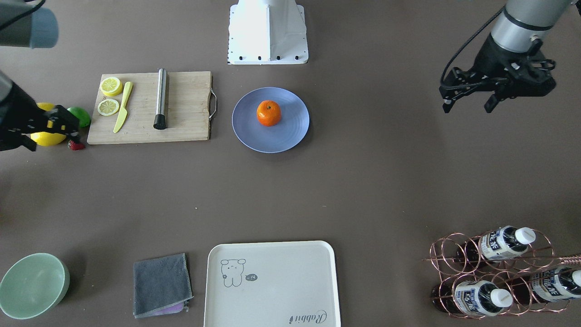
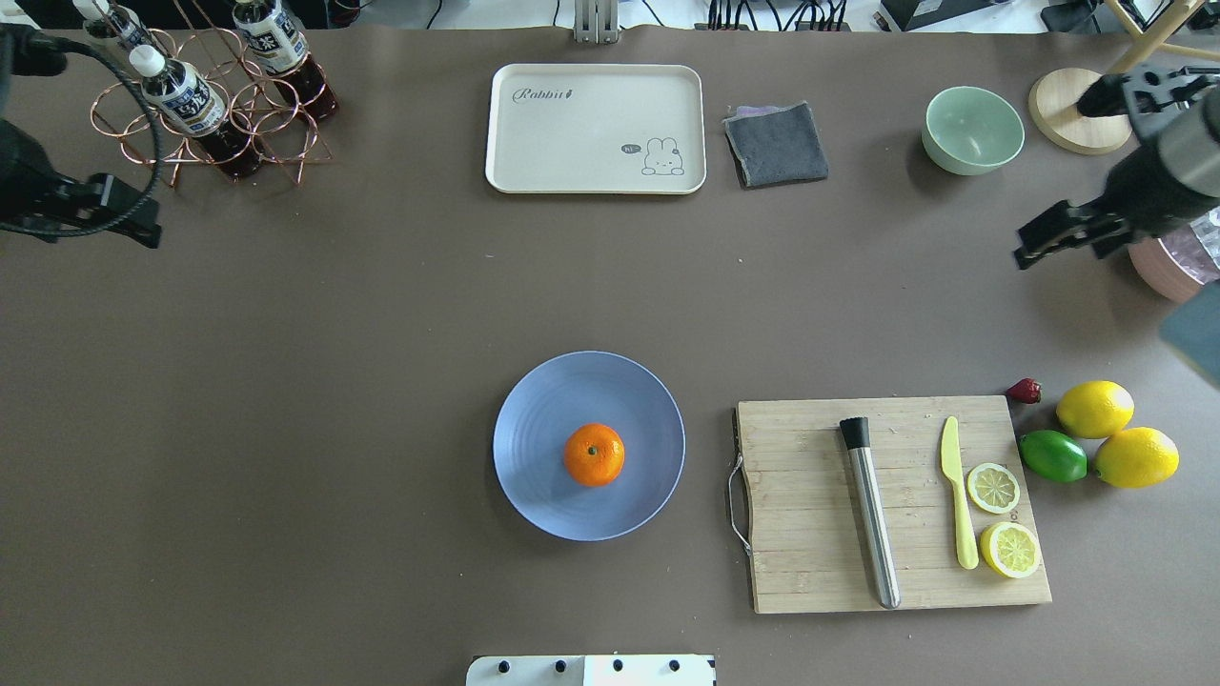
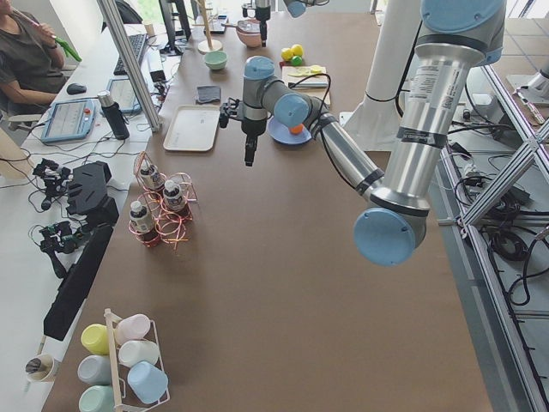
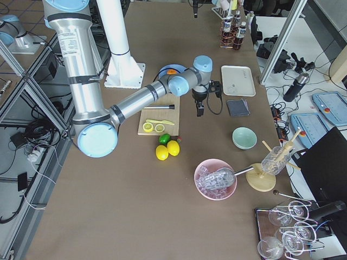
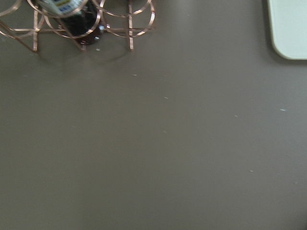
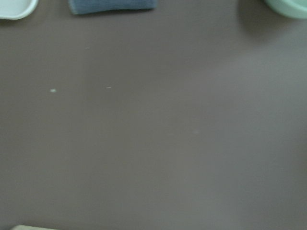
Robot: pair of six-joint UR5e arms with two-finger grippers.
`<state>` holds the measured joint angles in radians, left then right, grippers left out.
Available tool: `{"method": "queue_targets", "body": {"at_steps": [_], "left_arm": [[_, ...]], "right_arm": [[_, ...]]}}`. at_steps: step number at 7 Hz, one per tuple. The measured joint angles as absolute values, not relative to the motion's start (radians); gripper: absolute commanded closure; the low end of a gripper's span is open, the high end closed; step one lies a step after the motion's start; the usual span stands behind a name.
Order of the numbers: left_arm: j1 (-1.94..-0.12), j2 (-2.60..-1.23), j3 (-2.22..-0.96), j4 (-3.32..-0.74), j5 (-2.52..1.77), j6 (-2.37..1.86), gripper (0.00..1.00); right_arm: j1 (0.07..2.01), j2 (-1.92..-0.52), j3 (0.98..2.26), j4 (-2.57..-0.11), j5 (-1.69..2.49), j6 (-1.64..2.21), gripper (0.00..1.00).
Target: Pick orange to plate
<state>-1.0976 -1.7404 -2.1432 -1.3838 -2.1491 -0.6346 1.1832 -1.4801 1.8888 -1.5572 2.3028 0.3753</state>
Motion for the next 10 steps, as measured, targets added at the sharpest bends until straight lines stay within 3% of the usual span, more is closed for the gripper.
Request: {"method": "queue_targets", "body": {"at_steps": [2,4,6,10], "left_arm": [[-1.303,-1.567,-2.108,-1.373,-2.297,-0.265,0.03],[-1.412,-1.467,-2.018,-1.376,-2.353,-0.014,0.03],[-1.463,-1.452,-1.994,-1.376,-2.365,0.036,0.02],[-1.481,-1.454,-1.982,-1.413,-2.378,0.043,0.02]], "right_arm": [[1.490,-1.608,1.756,-1.585,2.375,-0.091,0.00],[1.694,-1.630,1.593,-1.623,2.346,-0.379,0.00],[1.792,-1.638,1.523,-1.644,2.285,-0.485,0.00],[1.813,-1.590,1.522,-1.721,2.261,-0.471,0.00]]}}
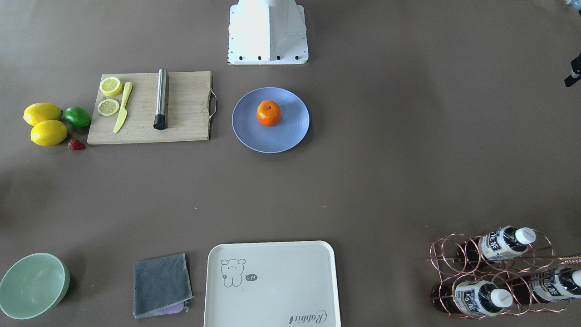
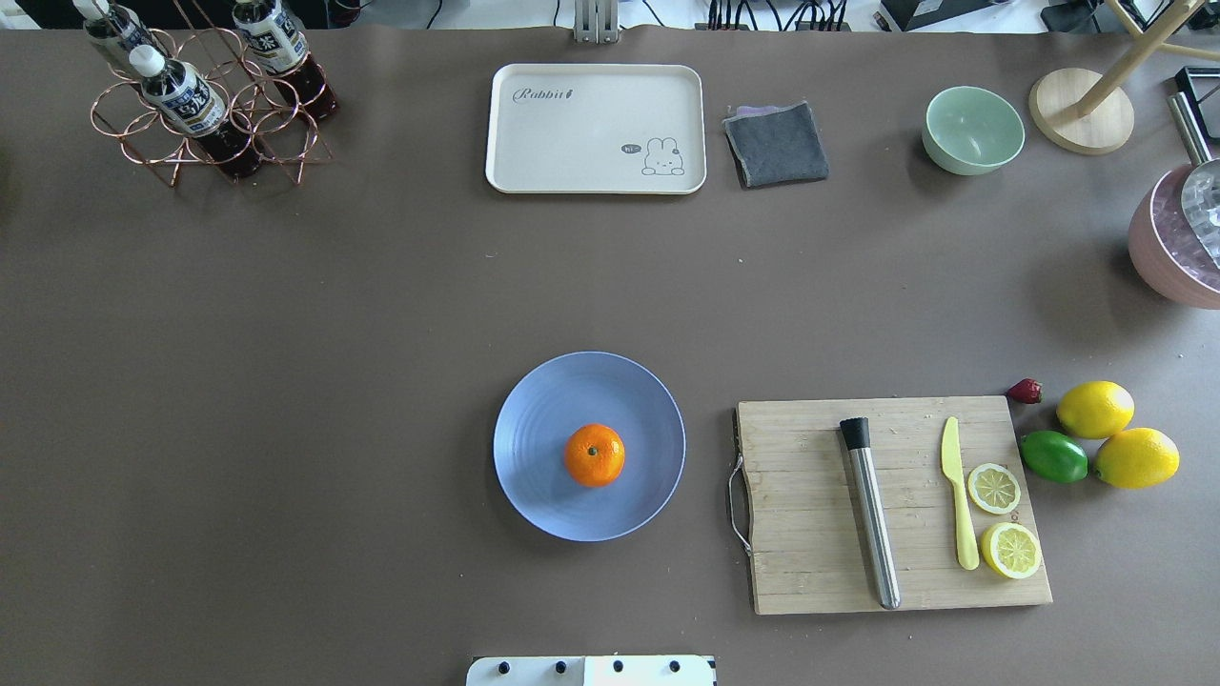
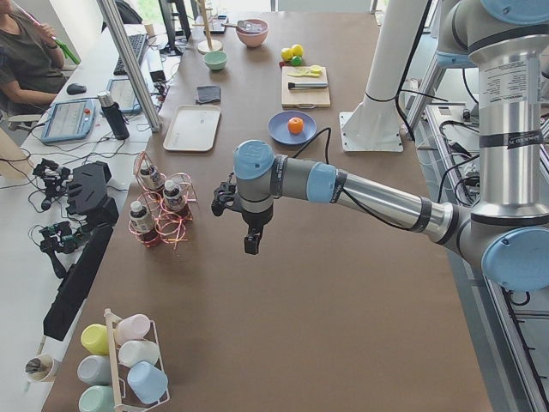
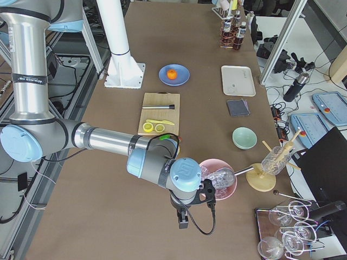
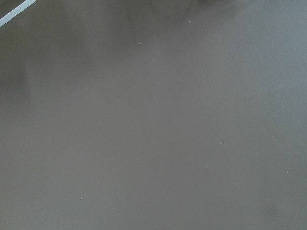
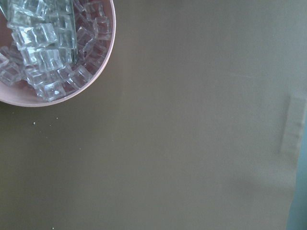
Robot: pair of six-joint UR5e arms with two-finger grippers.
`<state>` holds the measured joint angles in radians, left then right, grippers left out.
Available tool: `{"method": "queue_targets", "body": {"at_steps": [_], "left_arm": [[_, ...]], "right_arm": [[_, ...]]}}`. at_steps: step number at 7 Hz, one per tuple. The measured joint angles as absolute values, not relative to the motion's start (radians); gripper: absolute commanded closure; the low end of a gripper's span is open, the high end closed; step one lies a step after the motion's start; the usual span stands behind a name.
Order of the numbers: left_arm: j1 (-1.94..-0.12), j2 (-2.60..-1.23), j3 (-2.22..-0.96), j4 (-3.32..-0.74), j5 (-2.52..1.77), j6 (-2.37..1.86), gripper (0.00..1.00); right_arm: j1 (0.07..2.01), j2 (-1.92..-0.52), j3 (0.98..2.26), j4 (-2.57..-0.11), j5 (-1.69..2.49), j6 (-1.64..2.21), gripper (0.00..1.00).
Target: Pick orange to plate
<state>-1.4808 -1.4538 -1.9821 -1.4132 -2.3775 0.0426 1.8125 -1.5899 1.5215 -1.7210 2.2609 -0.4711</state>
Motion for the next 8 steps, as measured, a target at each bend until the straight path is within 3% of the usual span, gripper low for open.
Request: {"method": "queue_targets", "body": {"at_steps": [8], "left_arm": [[-1.644,-1.362,-1.875,-1.548,-2.379,0.141,0.02]], "right_arm": [[1.646,-1.556,1.603,-1.726,2.348,-0.292,0.00]]}}
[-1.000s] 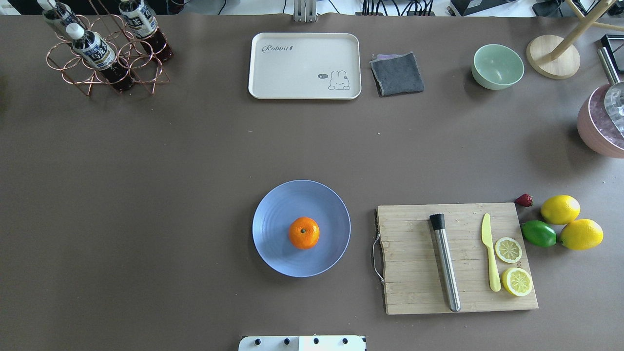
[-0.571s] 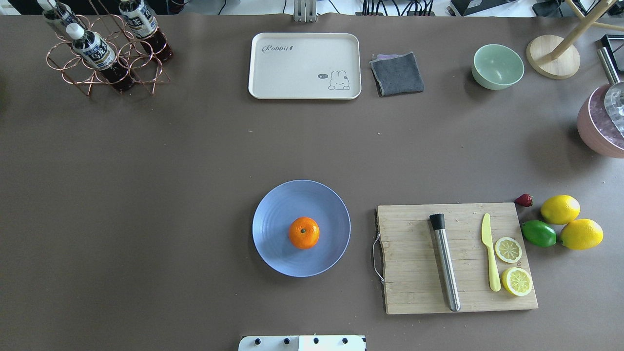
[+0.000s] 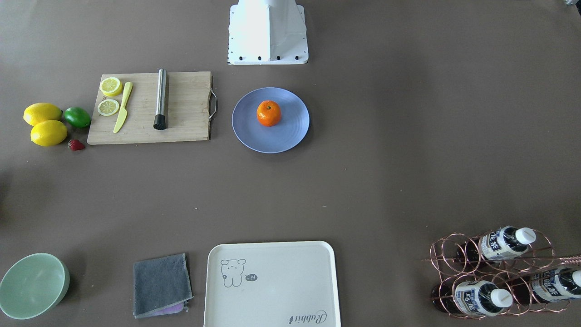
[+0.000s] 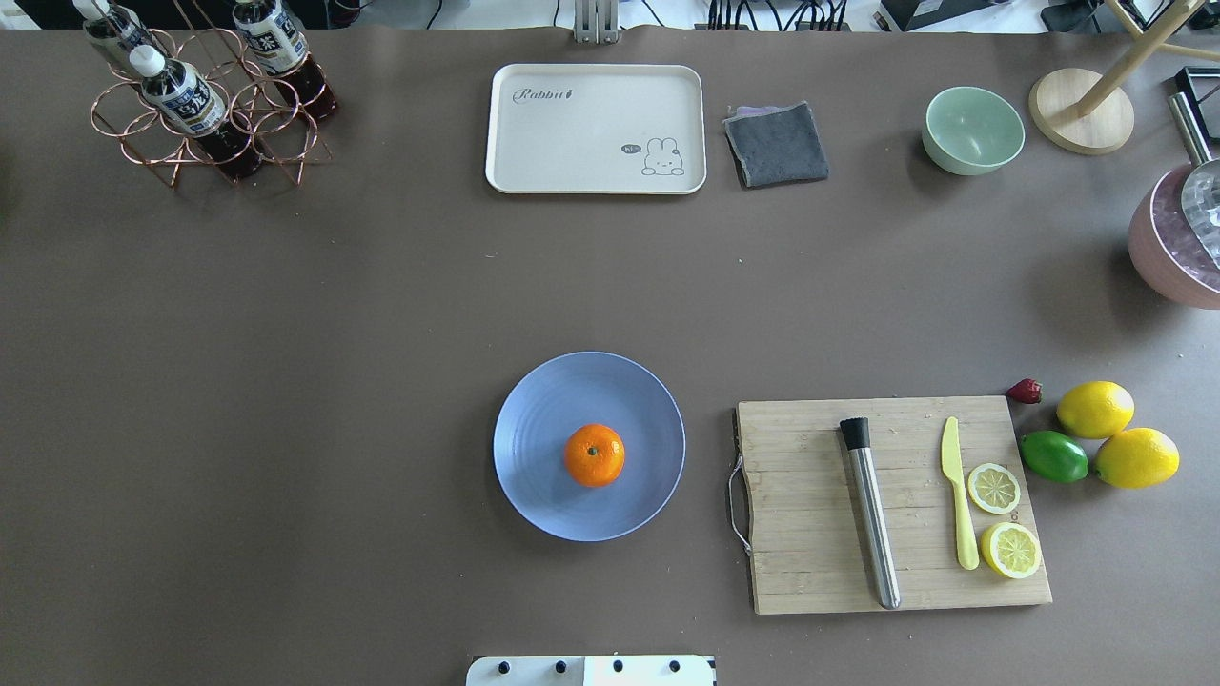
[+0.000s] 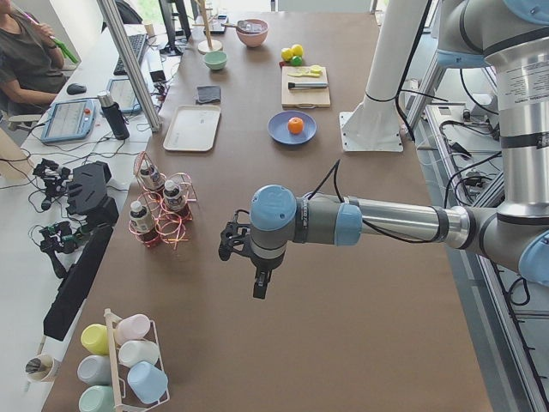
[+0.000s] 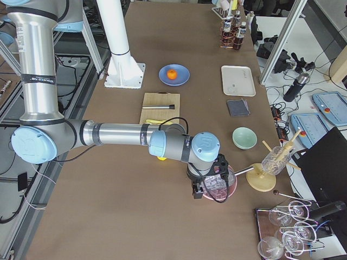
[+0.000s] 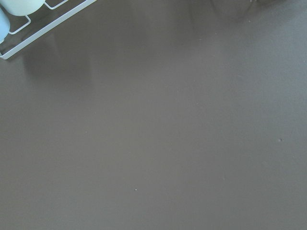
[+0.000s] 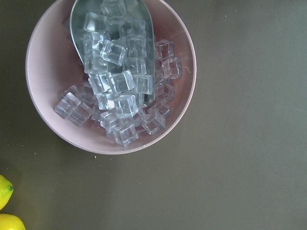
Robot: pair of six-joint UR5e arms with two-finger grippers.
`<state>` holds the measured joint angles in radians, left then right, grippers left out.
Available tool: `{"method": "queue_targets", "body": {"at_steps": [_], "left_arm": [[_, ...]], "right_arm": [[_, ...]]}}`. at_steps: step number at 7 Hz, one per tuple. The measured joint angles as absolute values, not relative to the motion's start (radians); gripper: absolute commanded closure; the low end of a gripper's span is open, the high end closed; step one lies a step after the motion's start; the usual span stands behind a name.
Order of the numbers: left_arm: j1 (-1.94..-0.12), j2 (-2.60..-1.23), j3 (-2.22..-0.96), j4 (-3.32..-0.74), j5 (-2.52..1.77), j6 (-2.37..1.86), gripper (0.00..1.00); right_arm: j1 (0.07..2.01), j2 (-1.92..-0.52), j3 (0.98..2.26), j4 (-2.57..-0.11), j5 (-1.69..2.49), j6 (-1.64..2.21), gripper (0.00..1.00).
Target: Pick orange to plate
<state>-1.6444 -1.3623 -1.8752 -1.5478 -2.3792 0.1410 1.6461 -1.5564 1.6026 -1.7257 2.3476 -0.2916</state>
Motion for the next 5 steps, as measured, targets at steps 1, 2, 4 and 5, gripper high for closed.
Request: {"method": "queue_targets", "body": {"at_steps": [1,2,4,5], "left_arm": [[-1.647,-1.356,-1.875,-1.549,-2.379,0.142,0.02],[-1.649,-1.351,-1.874,-1.549,-2.379,0.143,0.02],[-1.659,-1.348,-1.874,-1.549,-2.379,0.143,0.02],[-1.662,-1.344,-1.874,-1.549,-2.379,0.143,0.02]], "right_arm": [[1.632,-1.558,1.613,-1.726,2.351,-0.280,0.00],[1.620,-1.560,1.620,-1.726,2.352,-0.273,0.00],[1.604,-1.563,1.627,-1.726,2.351,-0.266,0.00],[1.601,-1.565,1.629,-1.726,2.350,-0.266,0.00]]}}
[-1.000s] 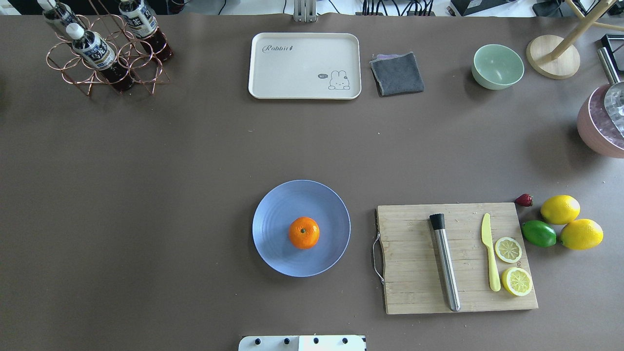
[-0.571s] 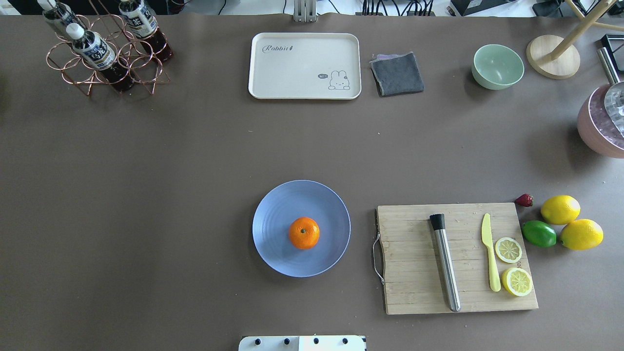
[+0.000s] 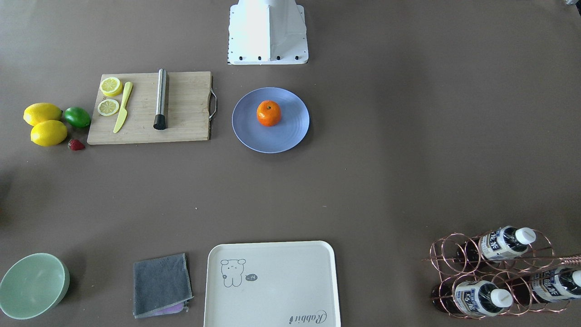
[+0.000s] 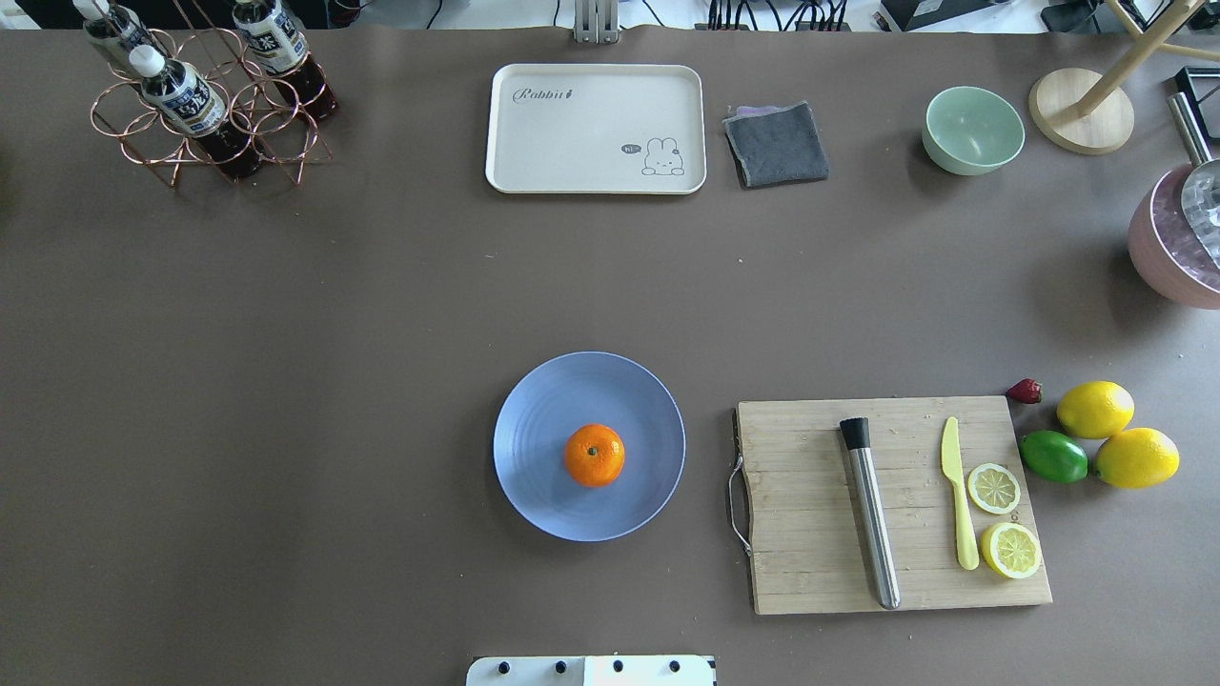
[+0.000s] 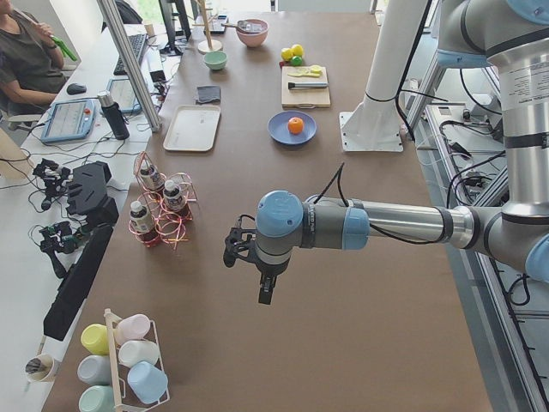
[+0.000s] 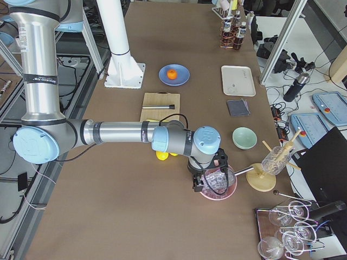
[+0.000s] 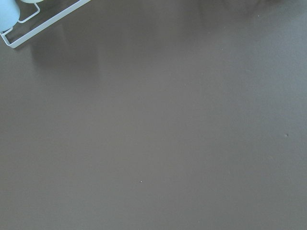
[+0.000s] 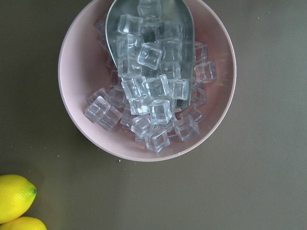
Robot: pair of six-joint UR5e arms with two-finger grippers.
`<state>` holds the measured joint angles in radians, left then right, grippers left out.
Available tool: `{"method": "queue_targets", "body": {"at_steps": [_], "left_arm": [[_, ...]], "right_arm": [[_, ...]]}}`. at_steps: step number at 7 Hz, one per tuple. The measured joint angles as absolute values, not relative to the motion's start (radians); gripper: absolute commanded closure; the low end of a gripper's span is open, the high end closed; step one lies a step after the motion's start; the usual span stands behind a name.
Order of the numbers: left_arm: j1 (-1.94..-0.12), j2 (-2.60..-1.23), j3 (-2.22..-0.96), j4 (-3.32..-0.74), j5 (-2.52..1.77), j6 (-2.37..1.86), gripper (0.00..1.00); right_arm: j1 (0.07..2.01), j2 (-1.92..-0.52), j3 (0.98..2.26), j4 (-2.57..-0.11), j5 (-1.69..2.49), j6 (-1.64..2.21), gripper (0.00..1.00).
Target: Pick orange to plate
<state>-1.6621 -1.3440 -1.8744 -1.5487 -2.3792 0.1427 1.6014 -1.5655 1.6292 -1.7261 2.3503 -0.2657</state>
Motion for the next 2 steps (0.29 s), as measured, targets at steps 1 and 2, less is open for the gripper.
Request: {"method": "queue_targets", "body": {"at_steps": [1,2], "left_arm": [[-1.663,-1.338,-1.875,-1.549,-2.379,0.143,0.02],[-1.664,-1.335,-1.875,-1.549,-2.379,0.143,0.02]], "right_arm": [[1.601,-1.567,1.631,-1.726,2.350,-0.265,0.00],[1.600,-1.567,1.634,-1.726,2.350,-0.265,0.00]]}}
